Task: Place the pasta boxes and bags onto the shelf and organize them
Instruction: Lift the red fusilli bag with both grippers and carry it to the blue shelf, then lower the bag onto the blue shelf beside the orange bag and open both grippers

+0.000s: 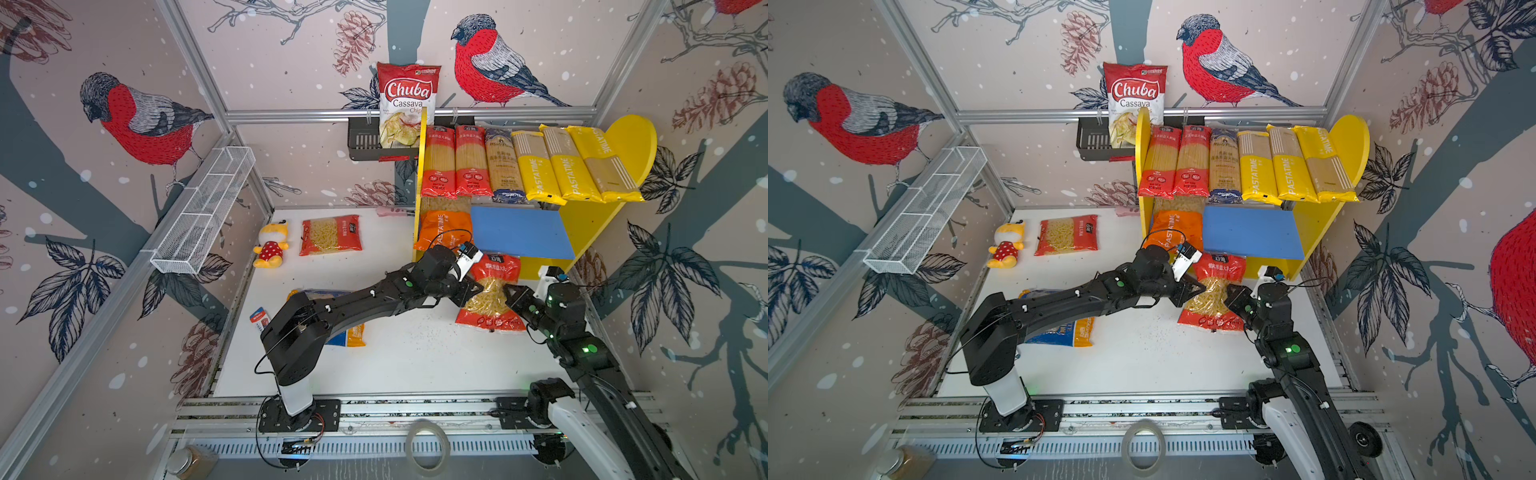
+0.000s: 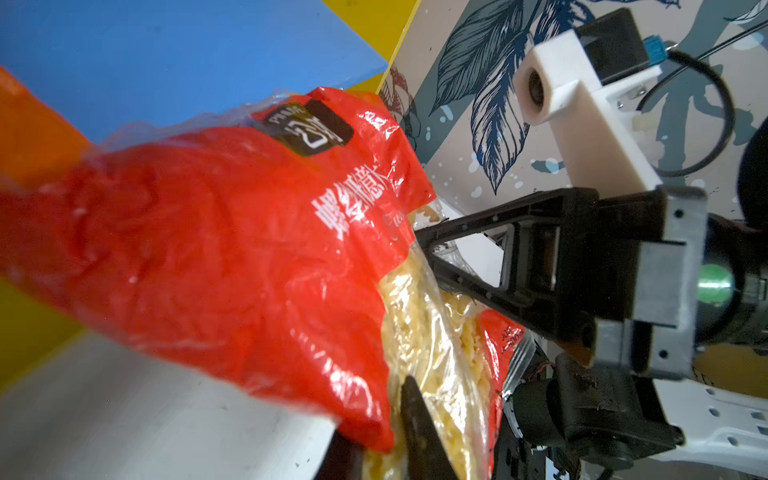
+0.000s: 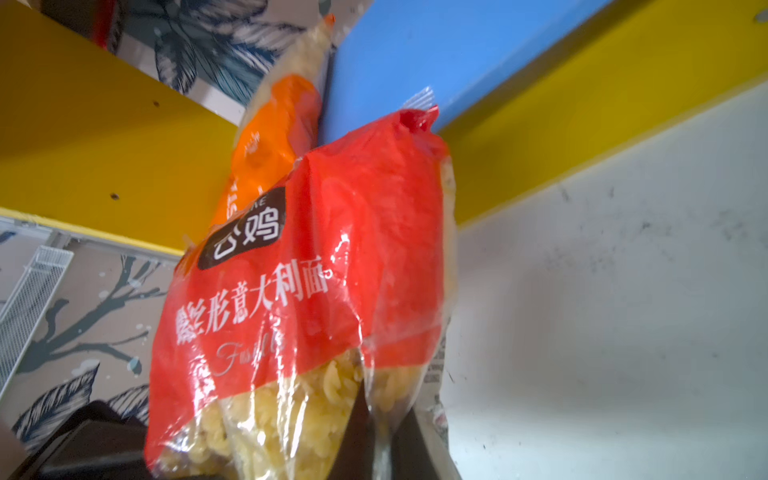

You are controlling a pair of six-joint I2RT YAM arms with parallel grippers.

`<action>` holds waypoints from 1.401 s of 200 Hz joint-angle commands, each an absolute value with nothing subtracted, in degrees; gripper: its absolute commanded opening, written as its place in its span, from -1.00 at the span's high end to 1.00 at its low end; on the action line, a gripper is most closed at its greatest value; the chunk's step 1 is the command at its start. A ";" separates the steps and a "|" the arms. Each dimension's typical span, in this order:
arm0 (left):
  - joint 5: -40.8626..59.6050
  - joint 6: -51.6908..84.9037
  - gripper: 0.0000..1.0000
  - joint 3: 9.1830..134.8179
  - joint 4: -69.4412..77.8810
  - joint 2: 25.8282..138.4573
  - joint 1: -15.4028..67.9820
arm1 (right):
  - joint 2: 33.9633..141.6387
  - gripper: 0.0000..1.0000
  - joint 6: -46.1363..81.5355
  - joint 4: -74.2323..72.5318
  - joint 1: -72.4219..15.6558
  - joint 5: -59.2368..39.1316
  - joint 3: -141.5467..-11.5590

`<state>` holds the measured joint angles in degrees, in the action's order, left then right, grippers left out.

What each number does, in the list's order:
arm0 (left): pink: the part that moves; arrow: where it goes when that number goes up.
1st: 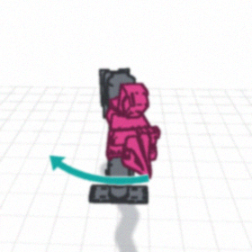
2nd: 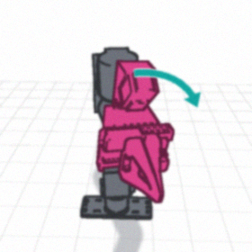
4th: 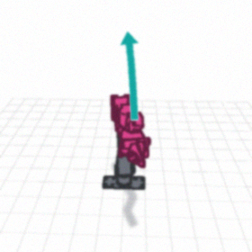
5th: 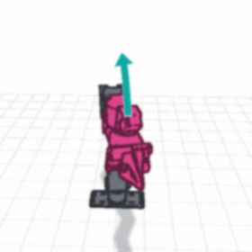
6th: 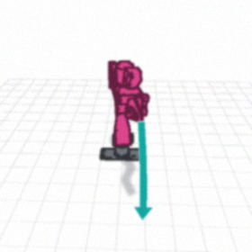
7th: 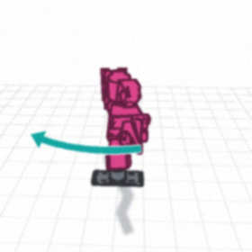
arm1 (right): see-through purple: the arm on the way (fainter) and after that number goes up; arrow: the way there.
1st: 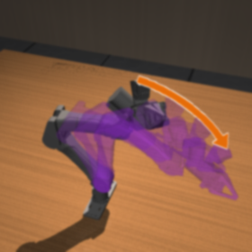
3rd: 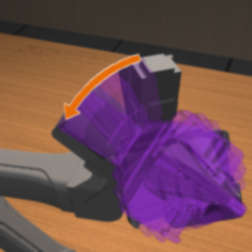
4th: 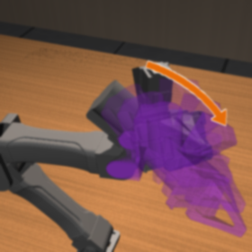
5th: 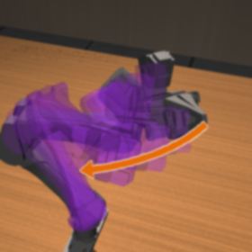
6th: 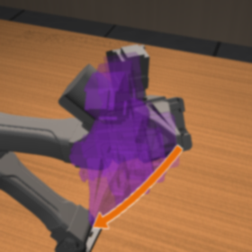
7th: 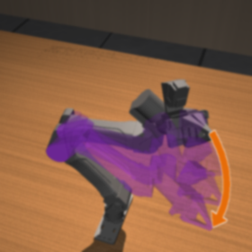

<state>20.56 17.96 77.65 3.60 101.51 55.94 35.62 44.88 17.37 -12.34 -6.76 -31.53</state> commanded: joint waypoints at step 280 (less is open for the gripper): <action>8.11 28.89 0.83 123.75 7.26 136.81 46.49 | 56.23 -0.34 47.97 -4.20 0.11 -19.65 -35.28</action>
